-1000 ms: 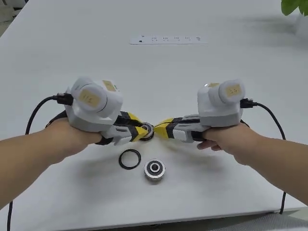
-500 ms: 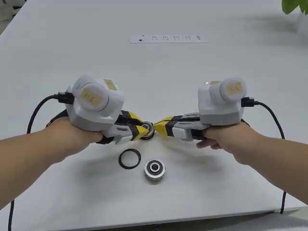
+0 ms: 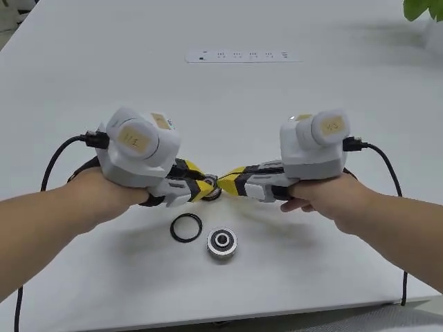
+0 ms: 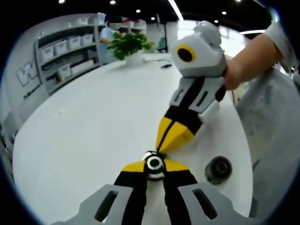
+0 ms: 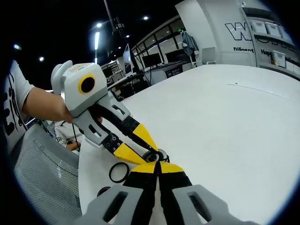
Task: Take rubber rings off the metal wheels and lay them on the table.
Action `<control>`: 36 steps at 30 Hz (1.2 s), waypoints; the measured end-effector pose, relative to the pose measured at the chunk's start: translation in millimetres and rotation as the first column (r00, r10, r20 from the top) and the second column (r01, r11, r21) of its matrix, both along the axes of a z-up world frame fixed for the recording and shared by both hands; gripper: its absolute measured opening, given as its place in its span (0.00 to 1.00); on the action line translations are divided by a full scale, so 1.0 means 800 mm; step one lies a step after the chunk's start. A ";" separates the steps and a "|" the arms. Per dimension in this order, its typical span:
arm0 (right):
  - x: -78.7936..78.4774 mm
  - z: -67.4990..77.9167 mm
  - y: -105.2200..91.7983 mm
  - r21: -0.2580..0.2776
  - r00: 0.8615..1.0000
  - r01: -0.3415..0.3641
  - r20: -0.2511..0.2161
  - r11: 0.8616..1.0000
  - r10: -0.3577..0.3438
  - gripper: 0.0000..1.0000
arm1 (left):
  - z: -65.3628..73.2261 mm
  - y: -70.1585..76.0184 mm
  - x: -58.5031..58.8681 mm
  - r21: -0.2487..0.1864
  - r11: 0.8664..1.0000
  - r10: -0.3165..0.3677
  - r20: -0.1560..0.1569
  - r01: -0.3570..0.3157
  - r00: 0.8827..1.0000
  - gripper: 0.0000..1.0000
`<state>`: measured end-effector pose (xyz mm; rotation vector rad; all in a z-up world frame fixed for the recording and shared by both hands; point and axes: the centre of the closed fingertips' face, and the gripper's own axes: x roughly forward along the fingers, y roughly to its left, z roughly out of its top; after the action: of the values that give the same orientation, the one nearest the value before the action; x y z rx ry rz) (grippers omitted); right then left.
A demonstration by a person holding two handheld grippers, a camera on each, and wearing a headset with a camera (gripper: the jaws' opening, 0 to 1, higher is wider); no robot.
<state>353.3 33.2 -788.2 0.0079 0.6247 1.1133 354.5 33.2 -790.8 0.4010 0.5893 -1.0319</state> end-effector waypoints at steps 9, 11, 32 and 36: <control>0.002 0.000 0.002 0.004 1.000 -0.017 0.000 1.000 0.017 0.00 | 0.000 0.000 0.000 0.000 1.000 -0.006 -0.001 0.006 1.000 0.13; 0.002 0.000 0.002 0.006 1.000 -0.019 0.000 1.000 0.020 0.00 | 0.000 0.000 0.000 0.001 1.000 -0.007 -0.001 0.007 1.000 0.13; -0.003 0.009 0.010 0.051 0.999 -0.035 -0.005 0.998 0.035 0.00 | -0.001 0.000 -0.002 -0.002 1.000 -0.004 0.000 0.004 1.000 0.13; 0.001 0.007 0.004 0.046 1.000 -0.012 -0.006 0.999 0.012 0.00 | 0.000 0.000 -0.002 -0.006 1.000 -0.005 0.000 0.005 1.000 0.13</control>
<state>354.5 36.7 -782.4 0.0471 0.6058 1.1394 352.7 33.0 -791.1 0.3976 0.5852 -1.0386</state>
